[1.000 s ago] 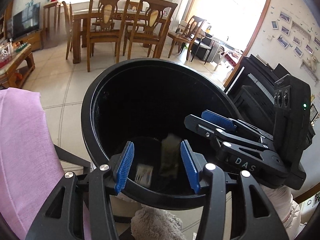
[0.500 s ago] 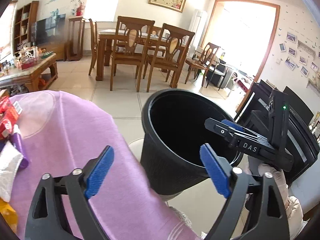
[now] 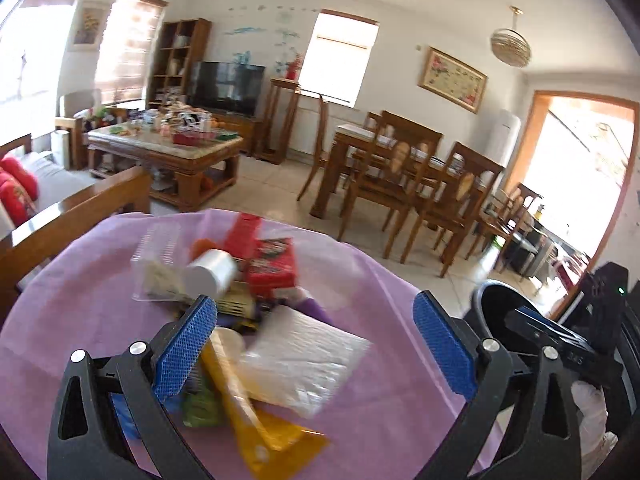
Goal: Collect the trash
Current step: 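Grasp the clear plastic clamshell with the left tool while the right tool grasps the red snack box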
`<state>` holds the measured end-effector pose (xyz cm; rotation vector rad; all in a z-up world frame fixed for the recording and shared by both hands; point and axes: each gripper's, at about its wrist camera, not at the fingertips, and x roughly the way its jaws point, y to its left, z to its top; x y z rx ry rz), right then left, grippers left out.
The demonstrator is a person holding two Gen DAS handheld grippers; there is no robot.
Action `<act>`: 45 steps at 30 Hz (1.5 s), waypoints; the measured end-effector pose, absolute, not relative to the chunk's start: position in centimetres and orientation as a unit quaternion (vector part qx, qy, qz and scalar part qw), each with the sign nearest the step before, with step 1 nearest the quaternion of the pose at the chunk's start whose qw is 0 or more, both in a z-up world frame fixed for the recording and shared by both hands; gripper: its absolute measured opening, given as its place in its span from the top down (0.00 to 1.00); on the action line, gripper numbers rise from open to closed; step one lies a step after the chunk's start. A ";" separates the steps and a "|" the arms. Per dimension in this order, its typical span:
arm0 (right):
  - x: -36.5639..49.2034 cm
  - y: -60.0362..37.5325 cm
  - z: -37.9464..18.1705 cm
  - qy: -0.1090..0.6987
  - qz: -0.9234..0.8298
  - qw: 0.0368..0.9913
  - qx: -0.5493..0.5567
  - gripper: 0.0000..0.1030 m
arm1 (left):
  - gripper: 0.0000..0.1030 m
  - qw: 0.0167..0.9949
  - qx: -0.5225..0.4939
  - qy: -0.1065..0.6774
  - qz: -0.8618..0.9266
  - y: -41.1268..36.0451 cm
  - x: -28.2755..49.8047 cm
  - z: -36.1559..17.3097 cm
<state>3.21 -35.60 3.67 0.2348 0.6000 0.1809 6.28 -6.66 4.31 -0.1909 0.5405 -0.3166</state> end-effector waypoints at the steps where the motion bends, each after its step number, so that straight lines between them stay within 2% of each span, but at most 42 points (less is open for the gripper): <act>1: 3.9 -34.2 3.8 0.296 0.098 0.944 0.110 0.05 | 0.05 0.949 -0.104 0.265 -0.135 -4.7 7.1 4.2; 8: 10.2 -24.9 6.1 0.315 0.169 0.930 0.081 0.05 | 0.05 0.944 -0.107 0.308 -0.050 2.0 15.1 2.4; 15: 19.1 -17.3 7.3 0.347 0.203 0.914 0.057 0.05 | 0.08 0.928 -0.066 0.364 -0.048 2.5 18.7 -0.6; 16: 20.5 -16.3 7.0 0.355 0.204 0.911 0.054 0.05 | 0.09 0.927 -0.066 0.367 -0.046 2.4 18.4 -1.0; 18: 23.2 -14.4 6.4 0.370 0.204 0.905 0.046 0.05 | 0.25 0.922 -0.082 0.375 -0.051 2.9 18.6 -1.6; 21: 26.6 -12.3 5.0 0.392 0.191 0.899 0.032 0.05 | 0.39 0.906 -0.114 0.400 -0.075 3.5 18.8 -3.1; 23: 28.8 -11.0 3.9 0.410 0.180 0.894 0.024 0.06 | 0.41 0.901 -0.135 0.404 -0.086 4.1 18.8 -3.3; 25: 30.5 -10.0 2.9 0.427 0.175 0.887 0.019 0.13 | 0.43 0.903 -0.127 0.401 -0.086 4.3 18.4 -3.2; 27: 31.8 -8.8 1.8 0.446 0.167 0.879 0.004 0.17 | 0.55 0.899 -0.127 0.408 -0.093 4.2 18.3 -3.4; 29: 32.3 -7.8 0.6 0.461 0.162 0.872 -0.007 0.27 | 0.55 0.898 -0.140 0.406 -0.097 4.4 18.0 -3.2; 30: 32.5 -7.5 0.2 0.466 0.162 0.870 -0.012 0.39 | 0.55 0.902 -0.144 0.396 -0.096 4.5 17.9 -2.8; 32: 32.2 -6.6 -0.3 0.461 0.165 0.872 -0.020 0.44 | 0.55 0.912 -0.149 0.372 -0.089 5.1 17.4 -1.9; 34: 31.9 -6.2 -0.2 0.454 0.171 0.874 -0.023 0.59 | 0.55 0.917 -0.170 0.348 -0.095 5.9 17.1 -1.1; 36: 31.5 -6.1 0.2 0.448 0.173 0.877 -0.021 0.68 | 0.55 0.923 -0.175 0.330 -0.093 6.3 16.8 -0.3; 45: 26.9 -9.2 5.3 0.378 0.213 0.900 0.042 0.68 | 0.55 0.930 -0.168 0.311 -0.102 5.9 16.7 0.6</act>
